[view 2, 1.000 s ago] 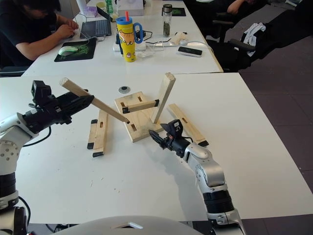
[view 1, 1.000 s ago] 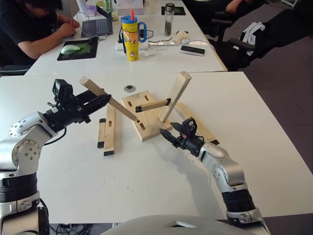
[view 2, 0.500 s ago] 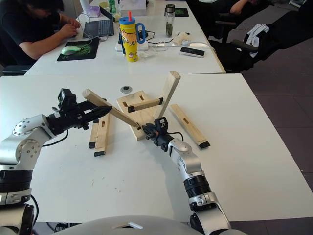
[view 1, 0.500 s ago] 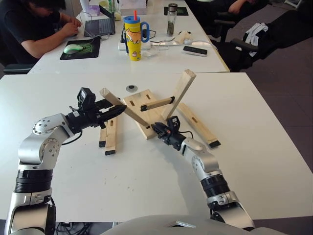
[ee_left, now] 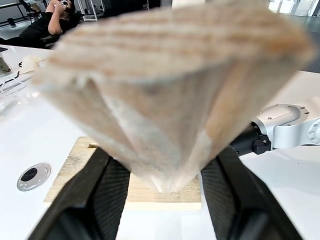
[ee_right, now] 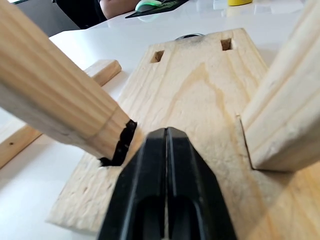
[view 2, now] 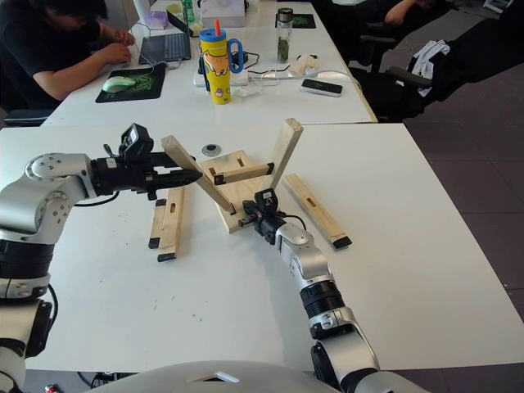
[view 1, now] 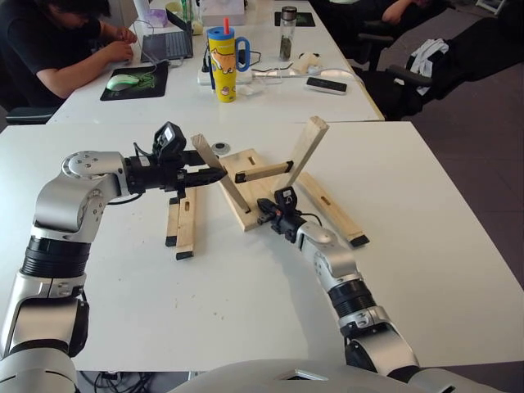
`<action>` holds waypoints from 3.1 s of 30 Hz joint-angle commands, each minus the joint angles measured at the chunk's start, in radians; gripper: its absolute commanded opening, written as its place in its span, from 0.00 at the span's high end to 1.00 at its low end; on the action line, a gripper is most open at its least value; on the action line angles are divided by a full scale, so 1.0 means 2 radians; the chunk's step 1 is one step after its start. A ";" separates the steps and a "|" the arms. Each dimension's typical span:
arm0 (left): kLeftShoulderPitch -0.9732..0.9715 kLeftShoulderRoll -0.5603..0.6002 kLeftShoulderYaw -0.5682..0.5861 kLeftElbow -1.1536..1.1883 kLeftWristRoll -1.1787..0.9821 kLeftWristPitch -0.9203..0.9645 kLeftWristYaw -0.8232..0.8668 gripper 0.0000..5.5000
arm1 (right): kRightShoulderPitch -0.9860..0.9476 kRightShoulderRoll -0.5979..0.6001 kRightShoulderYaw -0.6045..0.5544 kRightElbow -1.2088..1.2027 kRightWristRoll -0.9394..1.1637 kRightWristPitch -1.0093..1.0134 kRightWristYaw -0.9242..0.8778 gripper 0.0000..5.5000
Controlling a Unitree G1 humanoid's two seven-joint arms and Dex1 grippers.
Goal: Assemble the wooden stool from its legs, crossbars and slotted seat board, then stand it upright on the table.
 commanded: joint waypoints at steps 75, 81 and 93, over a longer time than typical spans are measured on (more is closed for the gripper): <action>-0.151 -0.044 -0.149 0.291 0.144 -0.138 -0.186 0.63 | 0.124 -0.075 0.055 -0.121 -0.181 -0.175 -0.076 1.00; -0.157 -0.075 -0.131 0.342 0.159 -0.189 -0.151 0.63 | 0.107 -0.041 0.081 -0.069 -0.177 -0.064 -0.045 1.00; 0.074 -0.054 0.107 0.067 0.039 -0.058 0.046 0.30 | 0.102 -0.056 0.093 -0.058 -0.184 -0.033 -0.034 1.00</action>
